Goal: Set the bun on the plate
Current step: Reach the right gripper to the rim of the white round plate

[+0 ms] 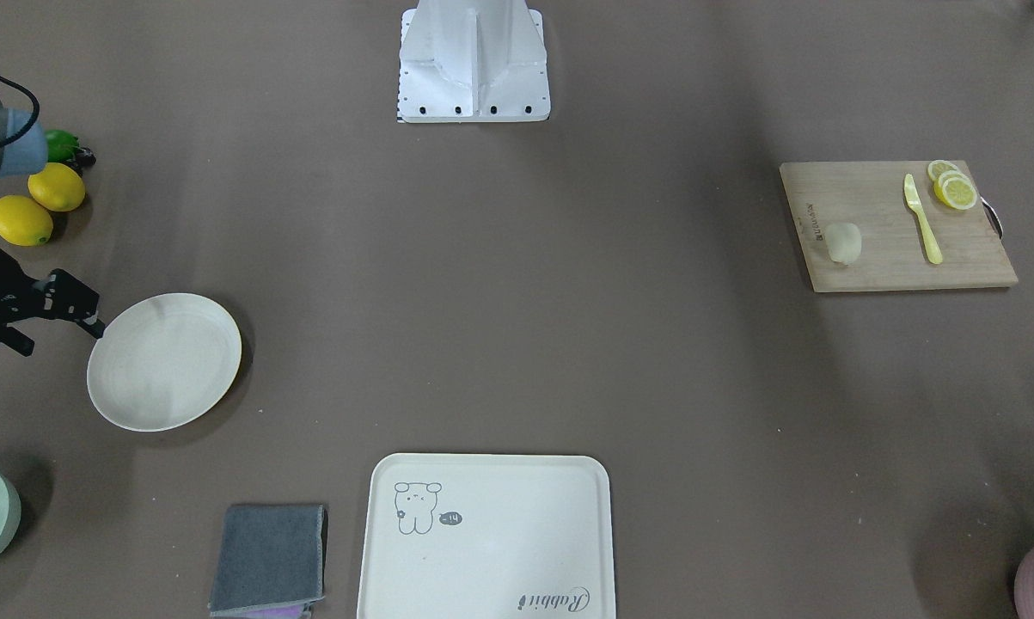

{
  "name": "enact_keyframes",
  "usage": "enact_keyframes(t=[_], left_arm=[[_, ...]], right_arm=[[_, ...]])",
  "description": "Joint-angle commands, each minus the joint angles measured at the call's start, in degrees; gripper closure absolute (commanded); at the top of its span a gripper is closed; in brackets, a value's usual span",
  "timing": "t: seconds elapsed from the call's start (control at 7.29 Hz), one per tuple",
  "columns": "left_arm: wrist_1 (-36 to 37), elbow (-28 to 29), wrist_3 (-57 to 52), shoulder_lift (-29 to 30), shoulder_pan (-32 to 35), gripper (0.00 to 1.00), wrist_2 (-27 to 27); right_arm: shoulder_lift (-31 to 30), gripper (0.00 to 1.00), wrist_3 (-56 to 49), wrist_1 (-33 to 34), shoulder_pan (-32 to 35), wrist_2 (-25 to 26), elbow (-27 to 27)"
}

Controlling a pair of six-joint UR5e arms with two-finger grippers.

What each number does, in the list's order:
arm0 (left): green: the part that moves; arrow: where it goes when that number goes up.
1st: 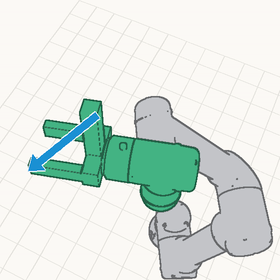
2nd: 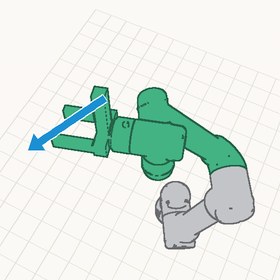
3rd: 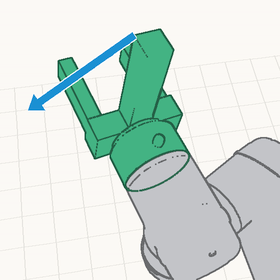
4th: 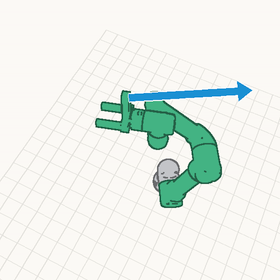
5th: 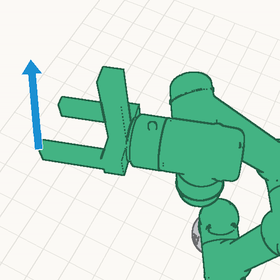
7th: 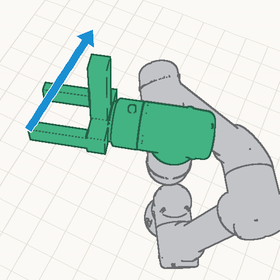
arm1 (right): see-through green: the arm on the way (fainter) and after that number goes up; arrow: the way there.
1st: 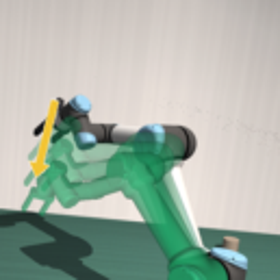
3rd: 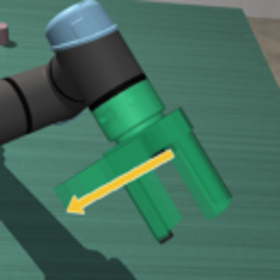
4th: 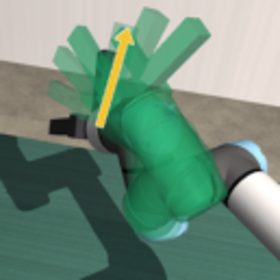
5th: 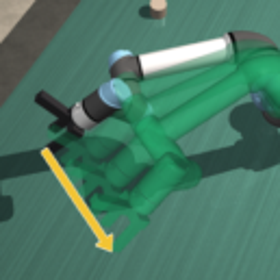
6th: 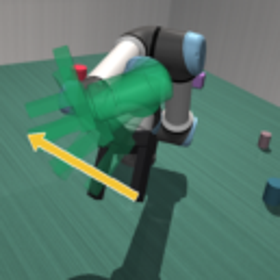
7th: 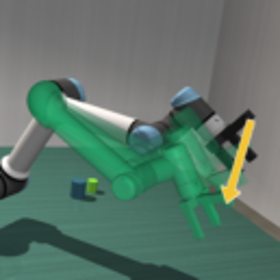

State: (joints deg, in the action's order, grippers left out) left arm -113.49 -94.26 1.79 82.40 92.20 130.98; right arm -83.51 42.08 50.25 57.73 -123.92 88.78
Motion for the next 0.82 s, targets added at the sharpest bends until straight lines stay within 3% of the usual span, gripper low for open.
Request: enact_keyframes(t=[0.0, 0.14, 0.27, 0.41, 0.55, 0.69], left_arm=[[-2.42, 0.38, 1.63, -0.05, 0.09, 0.02, -0.02], [-3.14, 0.30, 1.72, -0.05, 0.09, 0.02, -0.02], [-3.14, 0.30, 1.63, -0.05, 0.09, 0.02, 0.07], [-3.14, 0.39, 1.63, -0.05, 0.09, 0.02, 0.16], [-3.14, 0.39, 1.63, -0.05, 0.09, 0.02, 0.16], [-3.14, 0.30, 1.63, -0.05, 0.09, 0.02, 0.16]], right_arm=[[0.54, 0.00, 5.43, -11.44, -3.49, 2.90, -8.23], [0.45, 0.00, 8.25, -12.89, -3.50, 2.64, -8.71], [0.36, 0.06, 8.37, -12.90, -3.67, 2.72, -8.80], [0.27, 0.76, 8.37, -12.99, -3.59, 2.55, -8.37], [0.10, 1.00, 8.37, -12.99, -3.50, 2.46, -8.10], [0.01, 1.00, 8.45, -13.07, -2.63, 2.37, -7.84]])
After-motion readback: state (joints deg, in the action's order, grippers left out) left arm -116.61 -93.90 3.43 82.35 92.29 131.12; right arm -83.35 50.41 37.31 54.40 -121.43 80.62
